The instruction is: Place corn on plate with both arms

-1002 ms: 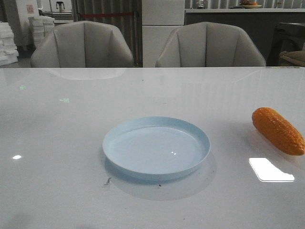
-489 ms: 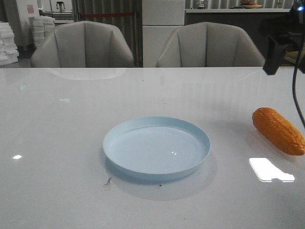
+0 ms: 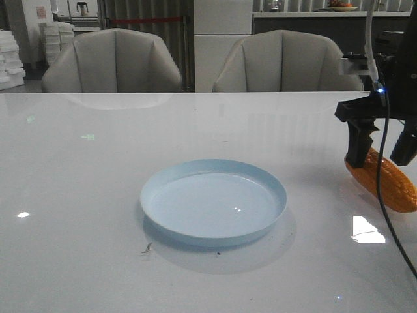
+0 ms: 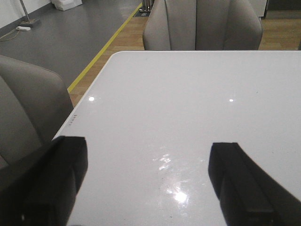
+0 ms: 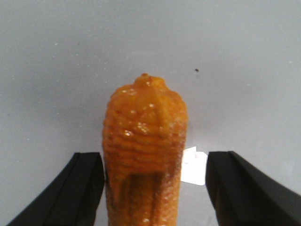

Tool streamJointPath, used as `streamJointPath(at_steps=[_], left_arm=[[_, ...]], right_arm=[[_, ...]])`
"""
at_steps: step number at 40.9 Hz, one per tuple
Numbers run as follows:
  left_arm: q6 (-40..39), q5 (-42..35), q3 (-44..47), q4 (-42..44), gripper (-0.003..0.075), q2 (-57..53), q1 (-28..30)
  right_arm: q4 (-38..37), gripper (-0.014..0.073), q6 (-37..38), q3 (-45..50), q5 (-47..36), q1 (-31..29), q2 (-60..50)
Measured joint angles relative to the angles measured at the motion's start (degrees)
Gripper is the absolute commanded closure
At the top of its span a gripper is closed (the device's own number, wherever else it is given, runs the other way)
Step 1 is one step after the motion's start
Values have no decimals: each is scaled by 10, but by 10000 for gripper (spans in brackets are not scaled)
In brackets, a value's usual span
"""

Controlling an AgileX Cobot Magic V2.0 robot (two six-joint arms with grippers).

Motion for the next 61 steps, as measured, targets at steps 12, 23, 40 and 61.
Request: streamJointPath(at_steps=[12, 23, 40, 61], left_arm=[[0, 0, 0, 0, 139, 0, 0], [0, 0, 0, 0, 139, 0, 0], [0, 0, 0, 0, 139, 0, 0], [0, 0, 0, 0, 139, 0, 0]], right_arm=[[9, 49, -12, -1, -2, 5, 13], [10, 268, -13, -1, -3, 5, 13], [19, 268, -20, -53, 18, 35, 13], [27, 268, -28, -224, 93, 205, 14]])
